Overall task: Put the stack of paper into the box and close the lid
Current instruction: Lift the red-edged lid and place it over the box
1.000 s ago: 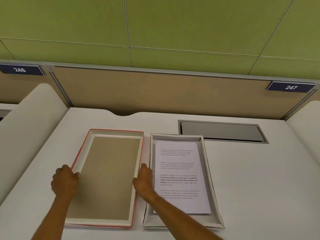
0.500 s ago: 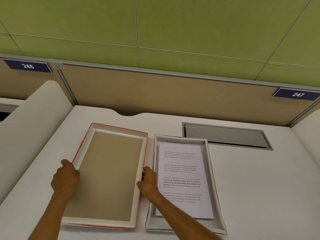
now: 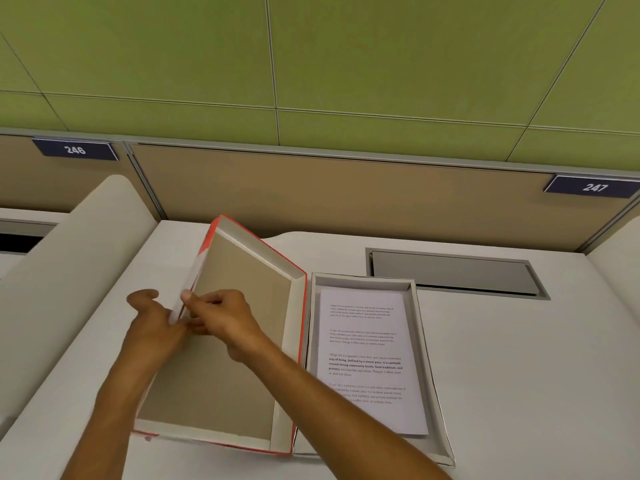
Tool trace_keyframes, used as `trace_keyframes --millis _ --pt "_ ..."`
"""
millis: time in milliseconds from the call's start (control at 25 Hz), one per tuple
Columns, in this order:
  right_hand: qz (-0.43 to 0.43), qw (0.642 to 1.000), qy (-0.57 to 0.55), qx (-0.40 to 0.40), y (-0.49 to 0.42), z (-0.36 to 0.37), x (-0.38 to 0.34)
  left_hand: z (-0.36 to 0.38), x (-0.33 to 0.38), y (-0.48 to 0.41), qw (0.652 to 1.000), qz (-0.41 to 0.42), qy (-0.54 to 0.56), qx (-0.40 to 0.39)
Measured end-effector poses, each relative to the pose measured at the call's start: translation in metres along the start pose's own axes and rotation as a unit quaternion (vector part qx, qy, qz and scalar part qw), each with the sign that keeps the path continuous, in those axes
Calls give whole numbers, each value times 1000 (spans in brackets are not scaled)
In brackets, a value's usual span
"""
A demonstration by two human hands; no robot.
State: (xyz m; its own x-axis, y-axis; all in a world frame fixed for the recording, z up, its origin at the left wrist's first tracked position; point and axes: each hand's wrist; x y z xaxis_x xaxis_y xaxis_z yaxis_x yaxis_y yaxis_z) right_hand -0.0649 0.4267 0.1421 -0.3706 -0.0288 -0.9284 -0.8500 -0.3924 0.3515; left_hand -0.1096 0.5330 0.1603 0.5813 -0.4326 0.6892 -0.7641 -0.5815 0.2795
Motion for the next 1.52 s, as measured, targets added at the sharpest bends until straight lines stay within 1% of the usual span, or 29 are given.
trace_keyframes --millis 40,120,240,320,400,480,520,600,640,720,760,800,840,920,1000,1080,1120,1200,1280,1400,1520 --pt "-5 1000 -8 1 -2 2 -8 0 8 10 1000 13 18 -12" --pt "-17 1000 -7 15 -4 -3 -17 0 19 26 998 44 20 -50" --pt "-39 999 -2 31 4 -22 -25 -12 25 41 989 58 35 -133" --pt "-57 998 5 34 14 -38 -32 -24 24 44 971 59 107 -205" --pt "-59 998 8 34 28 -56 -41 -21 19 42 951 55 186 -242" --pt "-50 998 -22 21 46 -77 -48 5 5 35 943 31 217 -252" --pt "-47 998 -44 11 56 -88 -52 23 -4 29 948 17 199 -249" --pt "-40 996 -80 -15 77 -112 -58 57 -24 21 954 -43 172 -244" --pt "-39 994 -96 -29 88 -125 -60 70 -32 18 948 -81 179 -249" --pt "-39 990 -126 -54 104 -149 -59 86 -45 13 919 -144 232 -284" --pt "-45 987 -139 -58 112 -164 -58 92 -48 12 901 -153 267 -305" --pt "-53 986 -148 -53 120 -179 -56 98 -50 11 892 -150 286 -315" --pt "-64 986 -146 -38 128 -197 -53 103 -49 11 894 -141 288 -314" --pt "-82 991 -104 19 143 -233 -43 112 -42 14 912 -106 262 -297" --pt "-77 992 -18 98 157 -265 -23 122 -32 20 934 -52 223 -273" --pt "-59 982 64 165 164 -288 4 138 -21 29 954 8 184 -234" --pt "-53 977 83 188 165 -296 19 148 -16 34 963 33 158 -215" --pt "-50 970 86 220 162 -309 49 170 -8 45 977 73 91 -176" --pt "-42 961 97 255 156 -319 79 188 -3 54 982 107 51 -147" --pt "-13 940 143 308 146 -332 116 210 -4 57 986 121 -3 -119" --pt "-4 937 137 323 138 -341 134 225 -8 52 988 113 -54 -91"
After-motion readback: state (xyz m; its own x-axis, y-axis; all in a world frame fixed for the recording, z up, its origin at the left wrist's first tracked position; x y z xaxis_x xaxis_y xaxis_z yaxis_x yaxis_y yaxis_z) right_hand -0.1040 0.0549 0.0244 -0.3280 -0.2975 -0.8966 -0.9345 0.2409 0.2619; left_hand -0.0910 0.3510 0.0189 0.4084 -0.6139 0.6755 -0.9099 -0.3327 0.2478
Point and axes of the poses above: each hand's wrist, its own y-axis away from the middle knuckle, its own z-axis out of the palm, x = y × z, and after that the axes turned 3 degrees about -z, right-handed
